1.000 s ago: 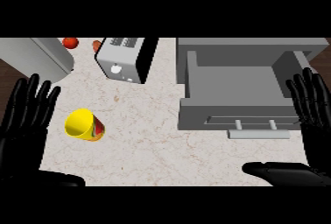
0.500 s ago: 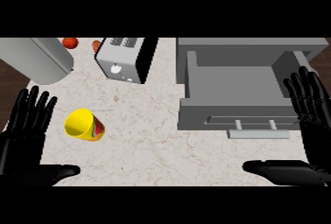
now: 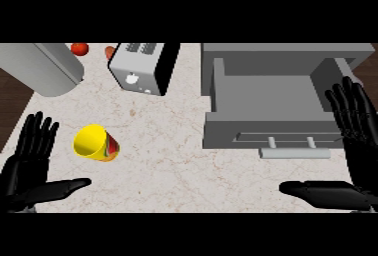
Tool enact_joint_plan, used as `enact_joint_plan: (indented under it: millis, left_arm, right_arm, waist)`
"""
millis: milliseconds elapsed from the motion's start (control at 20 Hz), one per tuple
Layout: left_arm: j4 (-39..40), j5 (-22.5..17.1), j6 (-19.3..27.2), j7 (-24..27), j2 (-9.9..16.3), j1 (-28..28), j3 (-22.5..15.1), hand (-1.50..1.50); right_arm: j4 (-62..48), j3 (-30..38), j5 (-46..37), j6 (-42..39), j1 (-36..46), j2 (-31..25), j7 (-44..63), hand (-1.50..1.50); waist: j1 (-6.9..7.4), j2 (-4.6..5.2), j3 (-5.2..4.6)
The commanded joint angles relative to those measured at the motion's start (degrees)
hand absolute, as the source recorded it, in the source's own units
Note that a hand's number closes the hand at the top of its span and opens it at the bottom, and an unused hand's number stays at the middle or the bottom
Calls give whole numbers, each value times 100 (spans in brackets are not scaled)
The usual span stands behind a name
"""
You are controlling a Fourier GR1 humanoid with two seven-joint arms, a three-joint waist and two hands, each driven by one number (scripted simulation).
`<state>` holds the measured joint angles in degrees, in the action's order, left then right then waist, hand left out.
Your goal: Pick up the cup, place it into the drawer and close the drawer
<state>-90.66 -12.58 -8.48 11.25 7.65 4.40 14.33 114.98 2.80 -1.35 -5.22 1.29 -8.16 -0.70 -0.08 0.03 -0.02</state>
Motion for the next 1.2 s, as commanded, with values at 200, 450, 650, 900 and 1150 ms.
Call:
enact_joint_plan:
  millis: [200,450,650,900,1150]
  left_arm:
    - [1973,542,147,983,144,-585,239,-150]
    - [3179,425,-252,1728,434,-757,506,-150]
    - [3889,413,-222,2147,445,-1114,516,-150]
    - [5276,443,-524,3163,799,-1532,732,-150]
    - [6958,702,-394,4139,914,-2363,815,-150]
  right_arm:
    - [-76,-34,-15,-80,67,96,-73,-150]
    - [204,154,153,-240,-194,8,-33,-150]
    - [-101,247,81,-306,-158,45,-259,-150]
    - [-157,75,-33,-209,259,124,39,-150]
    - [-191,297,56,-341,274,-49,19,-150]
  waist:
    - [-21,3,-1]
    - [-28,-1,-1]
    - [-12,-2,0]
    - [-13,3,-2]
    - [-69,18,-9]
